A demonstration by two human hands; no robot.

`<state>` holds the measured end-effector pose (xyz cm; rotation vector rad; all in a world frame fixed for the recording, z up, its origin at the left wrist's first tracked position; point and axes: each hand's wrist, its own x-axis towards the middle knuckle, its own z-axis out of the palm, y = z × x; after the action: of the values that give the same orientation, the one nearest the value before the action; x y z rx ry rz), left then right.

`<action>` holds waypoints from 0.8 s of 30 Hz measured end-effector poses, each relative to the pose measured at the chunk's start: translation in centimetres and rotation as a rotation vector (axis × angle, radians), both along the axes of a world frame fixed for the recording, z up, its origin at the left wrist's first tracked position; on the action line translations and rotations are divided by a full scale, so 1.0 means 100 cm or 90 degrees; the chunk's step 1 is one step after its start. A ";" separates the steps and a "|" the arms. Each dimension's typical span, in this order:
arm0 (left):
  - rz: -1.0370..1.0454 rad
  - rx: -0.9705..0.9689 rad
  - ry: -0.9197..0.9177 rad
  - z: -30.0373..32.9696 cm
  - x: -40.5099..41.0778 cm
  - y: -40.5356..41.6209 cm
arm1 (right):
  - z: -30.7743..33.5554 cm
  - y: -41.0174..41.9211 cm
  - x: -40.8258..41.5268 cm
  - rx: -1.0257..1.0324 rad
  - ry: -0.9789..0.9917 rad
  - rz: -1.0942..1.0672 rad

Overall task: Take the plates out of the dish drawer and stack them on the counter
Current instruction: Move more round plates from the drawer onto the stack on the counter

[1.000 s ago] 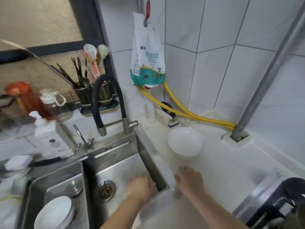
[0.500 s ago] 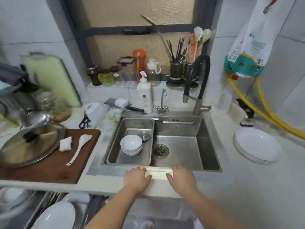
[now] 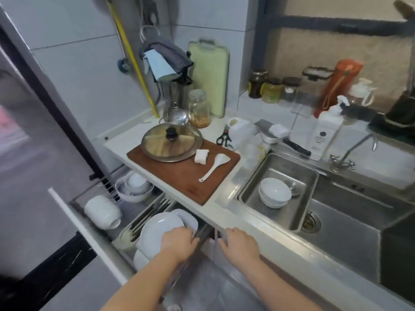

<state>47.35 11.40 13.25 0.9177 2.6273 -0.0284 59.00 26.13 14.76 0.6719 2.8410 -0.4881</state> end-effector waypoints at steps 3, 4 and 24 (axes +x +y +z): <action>0.027 -0.023 0.001 -0.011 -0.030 -0.037 | -0.009 -0.032 -0.039 -0.015 -0.018 0.036; 0.034 -0.027 -0.008 -0.015 -0.041 -0.049 | -0.014 -0.042 -0.051 -0.024 -0.031 0.044; 0.084 -0.176 -0.186 -0.153 -0.194 -0.116 | -0.160 -0.108 -0.197 -0.132 -0.291 -0.117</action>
<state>27.96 -0.21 -2.10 0.6036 2.3324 -0.2038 39.26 15.33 -1.25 0.8772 2.2809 -0.5639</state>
